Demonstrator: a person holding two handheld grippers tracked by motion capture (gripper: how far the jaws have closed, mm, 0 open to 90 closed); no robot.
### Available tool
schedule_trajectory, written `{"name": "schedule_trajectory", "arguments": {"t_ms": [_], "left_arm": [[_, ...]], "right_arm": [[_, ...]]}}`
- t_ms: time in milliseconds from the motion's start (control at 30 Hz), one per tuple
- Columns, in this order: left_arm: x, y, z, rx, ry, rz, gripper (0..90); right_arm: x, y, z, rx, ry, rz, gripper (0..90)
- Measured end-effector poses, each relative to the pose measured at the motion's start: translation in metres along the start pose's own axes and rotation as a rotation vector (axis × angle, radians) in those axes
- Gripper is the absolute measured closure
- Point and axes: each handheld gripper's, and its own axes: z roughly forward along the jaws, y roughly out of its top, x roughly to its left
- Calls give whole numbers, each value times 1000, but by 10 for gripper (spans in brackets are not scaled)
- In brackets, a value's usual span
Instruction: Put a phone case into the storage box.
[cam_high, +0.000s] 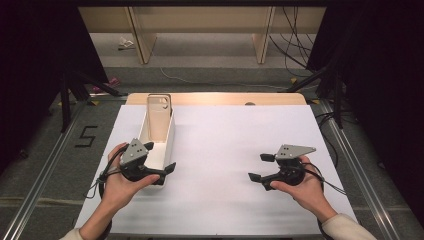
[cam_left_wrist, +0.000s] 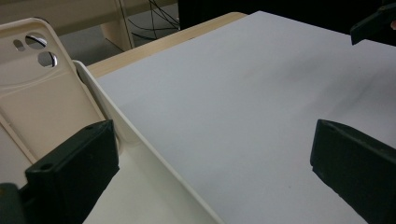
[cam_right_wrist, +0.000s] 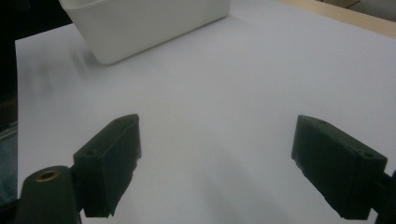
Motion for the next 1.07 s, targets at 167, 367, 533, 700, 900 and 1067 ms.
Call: {"name": "schedule_trajectory", "arguments": {"t_ms": [167,367,533,700,900,1067], "left_arm": [[0,-2,0,-5,-2,-1,3],[-5,-3,-1,-12,-4,13,3],[-7,-6,-1,-2,-4,24,2],[-8,-8,-2,0,4,31,3],[-9,-9,0,-1,12,41,3],[-11,-10,1,4,14,55,3]], "right_arm": [[0,0,0,0,-1,2,167],[0,0,0,0,0,1,167],[0,0,0,1,0,2,167],[0,0,0,-1,1,2,167],[0,0,-1,0,0,3,167],[-1,0,-1,-2,0,4,166]]}}
